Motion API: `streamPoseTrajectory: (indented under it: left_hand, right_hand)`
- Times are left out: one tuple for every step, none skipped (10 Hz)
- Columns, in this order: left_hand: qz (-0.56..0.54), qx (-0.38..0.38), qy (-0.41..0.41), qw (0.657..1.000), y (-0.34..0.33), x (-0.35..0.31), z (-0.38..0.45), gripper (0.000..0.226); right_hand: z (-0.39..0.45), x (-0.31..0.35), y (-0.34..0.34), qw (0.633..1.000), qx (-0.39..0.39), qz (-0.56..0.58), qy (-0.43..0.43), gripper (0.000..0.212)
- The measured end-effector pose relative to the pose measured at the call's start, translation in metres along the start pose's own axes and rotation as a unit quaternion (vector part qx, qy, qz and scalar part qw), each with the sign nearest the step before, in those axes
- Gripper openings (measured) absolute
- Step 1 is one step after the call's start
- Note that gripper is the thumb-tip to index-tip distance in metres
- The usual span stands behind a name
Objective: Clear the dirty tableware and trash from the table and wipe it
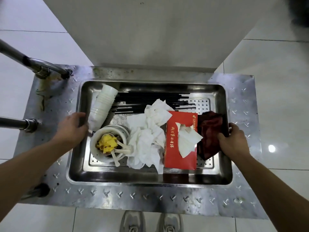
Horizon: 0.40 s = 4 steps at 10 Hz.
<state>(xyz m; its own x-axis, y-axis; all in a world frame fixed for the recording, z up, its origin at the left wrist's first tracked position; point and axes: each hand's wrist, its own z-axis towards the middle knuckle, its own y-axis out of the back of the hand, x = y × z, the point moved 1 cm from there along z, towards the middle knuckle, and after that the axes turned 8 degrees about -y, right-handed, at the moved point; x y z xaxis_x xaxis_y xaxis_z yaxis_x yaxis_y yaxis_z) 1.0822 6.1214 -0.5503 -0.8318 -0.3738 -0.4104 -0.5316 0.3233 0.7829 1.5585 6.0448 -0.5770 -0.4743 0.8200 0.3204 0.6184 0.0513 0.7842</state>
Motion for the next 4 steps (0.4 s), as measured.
streamPoseTrajectory:
  left_hand:
    - [0.056, 0.010, -0.062, 0.996, 0.014, -0.030, -0.008, 0.052]
    - [0.085, 0.000, -0.157, 0.984, 0.031, -0.067, -0.021, 0.053]
    - [0.122, -0.025, -0.238, 0.963, 0.063, -0.108, -0.039, 0.053]
    - [0.136, -0.050, -0.293, 0.945, 0.103, -0.150, -0.062, 0.056]
  right_hand:
    - [-0.018, 0.023, 0.008, 0.994, -0.045, -0.062, 0.075, 0.055]
    - [-0.046, 0.057, 0.022, 0.983, -0.046, -0.086, 0.155, 0.053]
    - [-0.074, 0.096, 0.048, 0.964, -0.049, -0.126, 0.230, 0.058]
    - [-0.098, 0.134, 0.086, 0.947, -0.059, -0.112, 0.294, 0.063]
